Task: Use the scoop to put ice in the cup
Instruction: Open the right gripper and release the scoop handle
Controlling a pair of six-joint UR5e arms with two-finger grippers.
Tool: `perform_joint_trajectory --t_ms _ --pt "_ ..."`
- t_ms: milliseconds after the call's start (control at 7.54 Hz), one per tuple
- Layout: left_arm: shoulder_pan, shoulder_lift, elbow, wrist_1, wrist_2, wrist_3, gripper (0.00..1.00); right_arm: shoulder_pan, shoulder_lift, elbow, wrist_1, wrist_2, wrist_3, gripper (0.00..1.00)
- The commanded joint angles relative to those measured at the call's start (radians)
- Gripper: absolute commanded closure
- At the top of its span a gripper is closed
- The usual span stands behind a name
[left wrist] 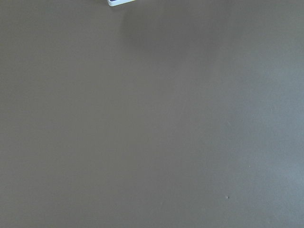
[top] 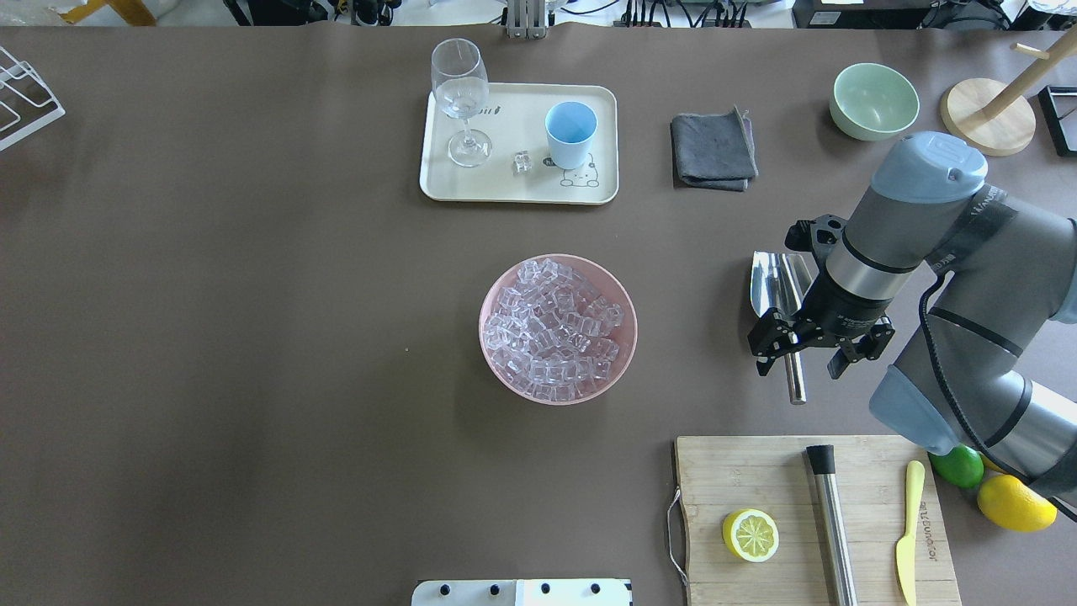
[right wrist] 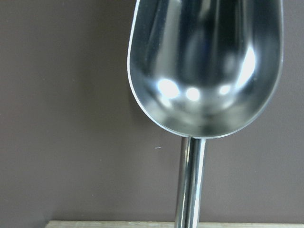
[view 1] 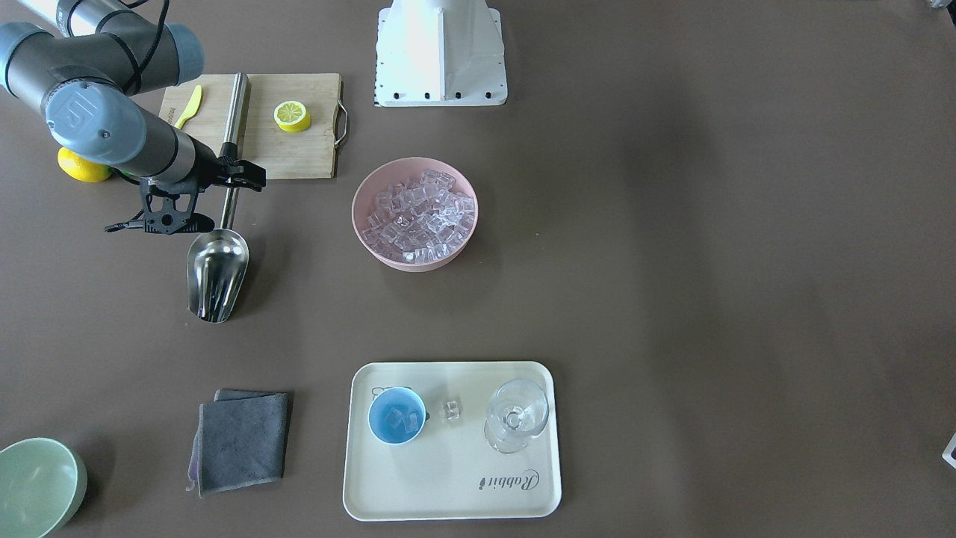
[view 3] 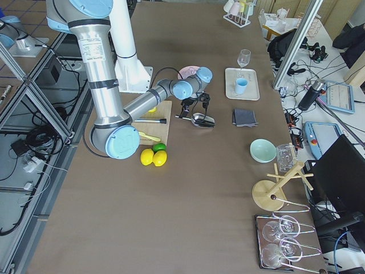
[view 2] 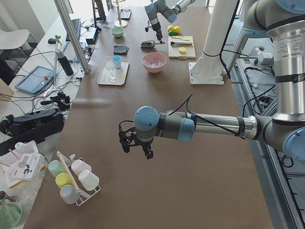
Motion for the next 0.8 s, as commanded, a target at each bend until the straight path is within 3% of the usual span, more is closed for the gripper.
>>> perform_joint_trajectory --t_ms 0,398,663 --pt "0.000 0.001 -0.001 0.000 0.001 -0.001 0.02 0.044 -0.001 0.019 0.003 -0.011 -0.015 0.01" --pt "0.002 0.001 -0.011 0.000 0.080 0.001 0.02 0.122 -0.018 0.022 0.000 -0.017 -0.148 0.01" --pt "0.002 0.001 -0.014 0.000 0.080 0.001 0.02 0.137 -0.025 0.024 0.000 -0.079 -0.226 0.01"
